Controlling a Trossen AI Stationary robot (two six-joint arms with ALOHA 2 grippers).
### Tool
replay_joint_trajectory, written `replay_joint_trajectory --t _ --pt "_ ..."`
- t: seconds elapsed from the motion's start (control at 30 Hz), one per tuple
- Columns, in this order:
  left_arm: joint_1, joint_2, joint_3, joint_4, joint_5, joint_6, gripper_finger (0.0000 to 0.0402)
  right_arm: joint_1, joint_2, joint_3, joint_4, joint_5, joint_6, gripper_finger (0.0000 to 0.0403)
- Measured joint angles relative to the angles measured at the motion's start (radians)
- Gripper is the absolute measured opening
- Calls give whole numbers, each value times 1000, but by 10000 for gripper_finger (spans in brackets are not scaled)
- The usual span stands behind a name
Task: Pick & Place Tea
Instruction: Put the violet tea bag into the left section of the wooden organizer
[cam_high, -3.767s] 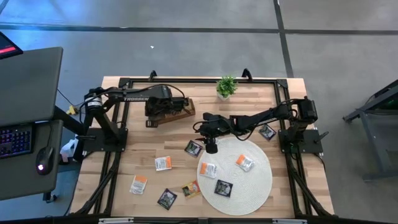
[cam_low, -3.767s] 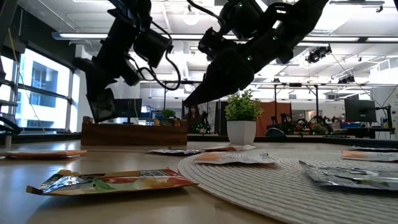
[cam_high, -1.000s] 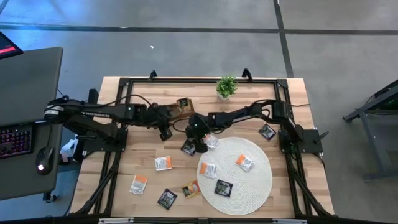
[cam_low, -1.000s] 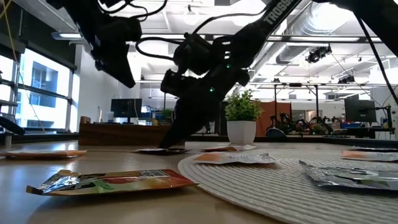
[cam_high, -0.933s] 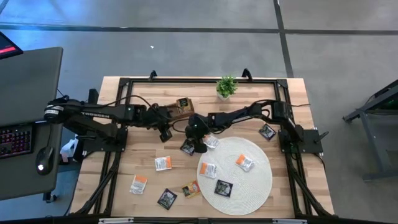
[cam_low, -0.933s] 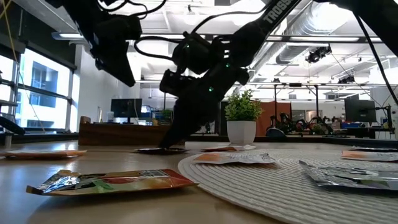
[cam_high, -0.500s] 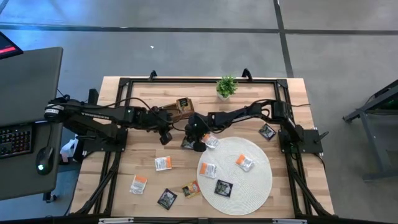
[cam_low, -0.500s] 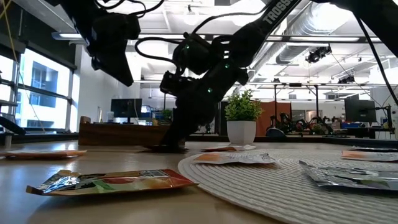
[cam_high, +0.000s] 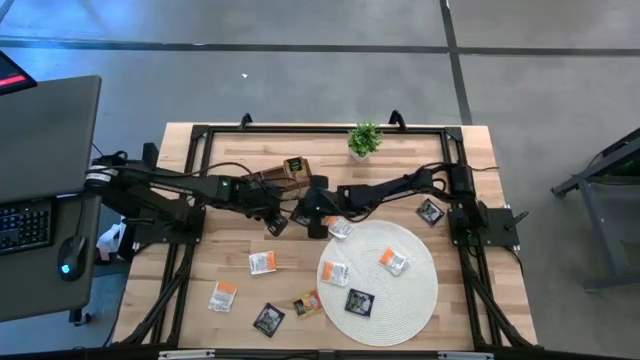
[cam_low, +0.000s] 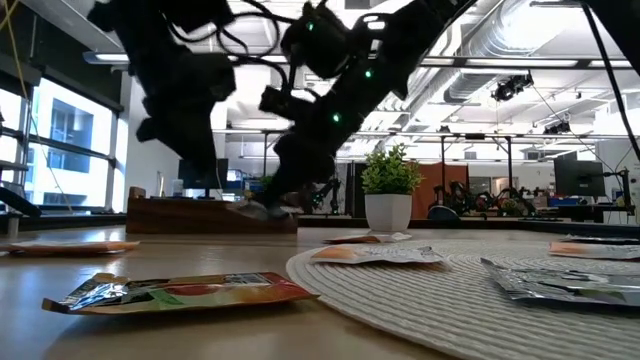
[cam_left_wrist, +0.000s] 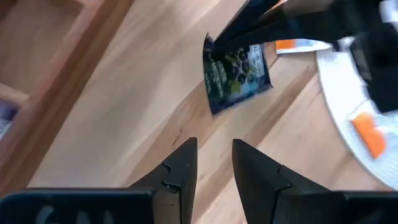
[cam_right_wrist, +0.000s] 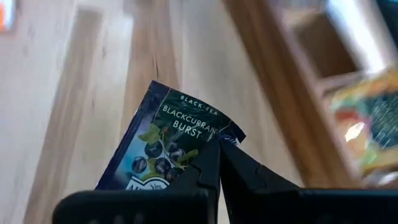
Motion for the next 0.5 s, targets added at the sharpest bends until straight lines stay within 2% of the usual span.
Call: replay_joint_trajectory --t 0.17,0.5 --pt "0 54 1 78 22 49 99 30 -2 1 55 72 -77 4" --pt "0 61 2 112 21 98 99 57 -2 2 106 71 -84 1"
